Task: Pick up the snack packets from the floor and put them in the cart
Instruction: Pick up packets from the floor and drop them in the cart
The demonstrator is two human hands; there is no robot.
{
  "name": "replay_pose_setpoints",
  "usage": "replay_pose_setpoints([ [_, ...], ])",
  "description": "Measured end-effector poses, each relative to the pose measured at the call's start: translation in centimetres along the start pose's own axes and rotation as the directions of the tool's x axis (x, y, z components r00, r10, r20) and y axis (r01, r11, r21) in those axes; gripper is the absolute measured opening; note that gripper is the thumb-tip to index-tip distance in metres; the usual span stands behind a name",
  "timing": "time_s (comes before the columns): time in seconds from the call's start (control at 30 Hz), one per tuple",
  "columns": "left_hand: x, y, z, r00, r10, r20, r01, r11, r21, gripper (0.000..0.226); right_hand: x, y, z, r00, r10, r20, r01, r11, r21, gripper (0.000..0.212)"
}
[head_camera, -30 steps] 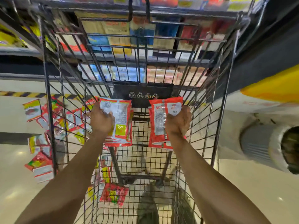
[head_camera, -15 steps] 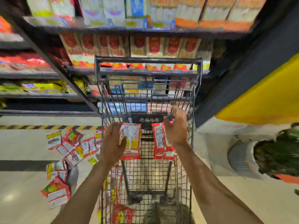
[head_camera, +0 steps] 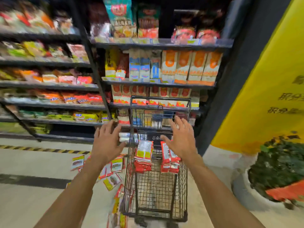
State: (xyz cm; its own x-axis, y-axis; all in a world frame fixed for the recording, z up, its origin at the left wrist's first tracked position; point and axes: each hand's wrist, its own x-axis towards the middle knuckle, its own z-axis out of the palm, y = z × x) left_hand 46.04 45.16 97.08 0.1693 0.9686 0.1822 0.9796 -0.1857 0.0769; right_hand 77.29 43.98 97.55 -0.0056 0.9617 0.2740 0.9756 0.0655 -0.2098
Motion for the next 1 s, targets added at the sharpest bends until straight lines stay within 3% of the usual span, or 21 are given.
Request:
replay_pose_setpoints([
  [0.23,-14.8,-3.6,-9.0,0.996,-0.058,-0.065,0.064,0.993,0.099,0.08,-10.1,-8.3,-7.1,0.989,-0.138,0.047,0.142,0.987,-0.073,0.086],
  [0.4,-23.5,-10.0,-12.4,0.99,-0.119,-0.08,0.129,0.982,0.14,0.082,-15.4,-15.9,-8.3,0.975,-0.208,0.081,0.216,0.97,-0.109,0.09],
  [0.57,-31.7,-19.2,-13.7,0.981,-0.161,-0.108,0.179,0.967,0.18,0.083,-19.8,-25.9,-6.4,0.956,-0.285,0.068,0.291,0.951,-0.103,0.087],
  [0.77,-40.8,-33.0,-14.4,0.966,-0.257,-0.023,0.256,0.945,0.204,0.084,-23.6,-39.5,-1.5,0.949,-0.313,0.034,0.315,0.947,-0.062,0.083],
  [1.0,-45.8,-45.2,-12.7,0.941,-0.329,0.085,0.301,0.923,0.24,0.086,-25.4,-50.3,5.0,0.931,-0.349,0.108,0.354,0.935,-0.031,0.08],
])
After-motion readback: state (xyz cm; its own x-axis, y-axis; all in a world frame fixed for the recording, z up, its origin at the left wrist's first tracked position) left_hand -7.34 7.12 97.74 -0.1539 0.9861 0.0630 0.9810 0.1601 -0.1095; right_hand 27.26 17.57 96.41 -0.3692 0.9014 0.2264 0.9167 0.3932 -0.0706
